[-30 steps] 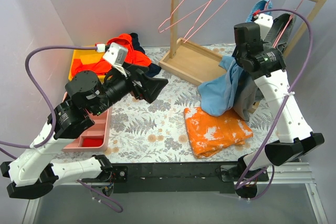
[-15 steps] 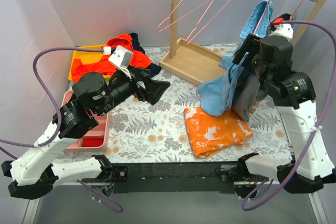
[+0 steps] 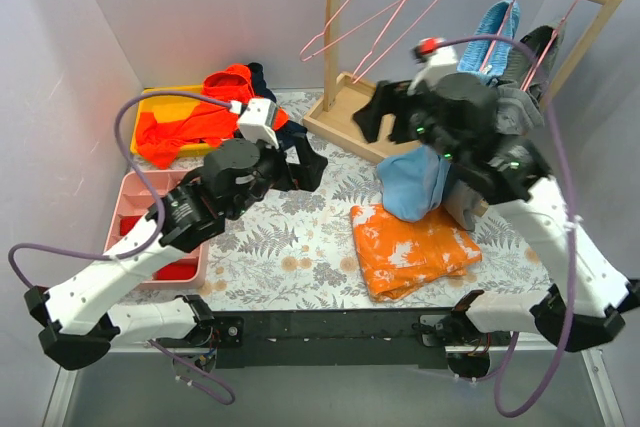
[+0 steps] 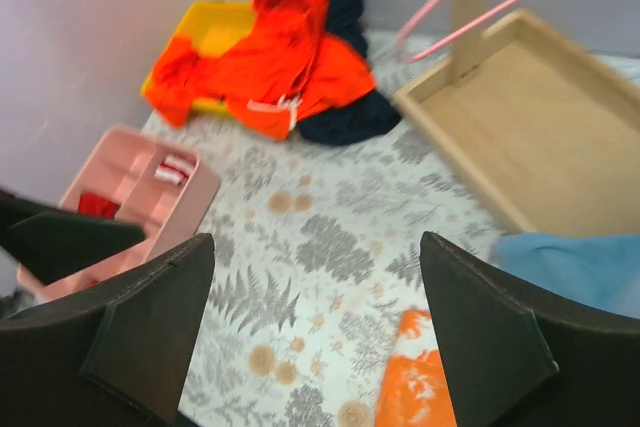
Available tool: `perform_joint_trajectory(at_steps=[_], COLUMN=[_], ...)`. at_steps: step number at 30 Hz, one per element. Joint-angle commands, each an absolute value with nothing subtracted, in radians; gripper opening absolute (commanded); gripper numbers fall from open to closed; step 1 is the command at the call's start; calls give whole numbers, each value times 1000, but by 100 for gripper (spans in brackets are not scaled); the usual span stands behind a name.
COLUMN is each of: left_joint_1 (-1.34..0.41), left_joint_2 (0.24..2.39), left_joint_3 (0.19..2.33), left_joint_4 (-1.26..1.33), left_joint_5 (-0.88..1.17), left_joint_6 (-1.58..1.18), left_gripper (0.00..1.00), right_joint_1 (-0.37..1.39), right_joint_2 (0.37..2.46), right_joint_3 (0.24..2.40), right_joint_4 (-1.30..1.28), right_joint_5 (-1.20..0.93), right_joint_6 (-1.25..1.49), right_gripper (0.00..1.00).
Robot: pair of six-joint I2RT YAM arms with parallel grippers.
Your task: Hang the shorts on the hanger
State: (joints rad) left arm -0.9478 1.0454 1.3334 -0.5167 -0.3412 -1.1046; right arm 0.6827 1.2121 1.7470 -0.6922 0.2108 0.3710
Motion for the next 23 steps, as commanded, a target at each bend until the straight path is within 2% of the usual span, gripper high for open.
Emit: perform_joint_trajectory(at_steps=[1, 5, 11, 15, 23], left_joint_1=[-902, -795, -785, -785, -785], left_joint_2=[1081, 1060, 904, 862, 894], left_joint_3=[1269, 1119, 882, 825, 847], left_joint_4=[-629, -627, -503, -505, -499], left_joint_5=[-456, -338, -291, -331, -362], left_joint_6=[-1253, -1339, -1426, -1450, -1440], left_gripper=[98, 98, 98, 98, 98], right_joint_1=[836, 867, 888, 888, 888], right_joint_2=[1247, 1174, 1062, 1006, 999], right_joint_3=[1547, 1252, 939, 879, 876], right_joint_4=[-499, -332, -181, -164, -176], right_joint_5=[238, 193, 163, 175, 166], right_joint_6=[321, 359, 382, 367, 353], right_gripper=[92, 95, 96, 98, 98])
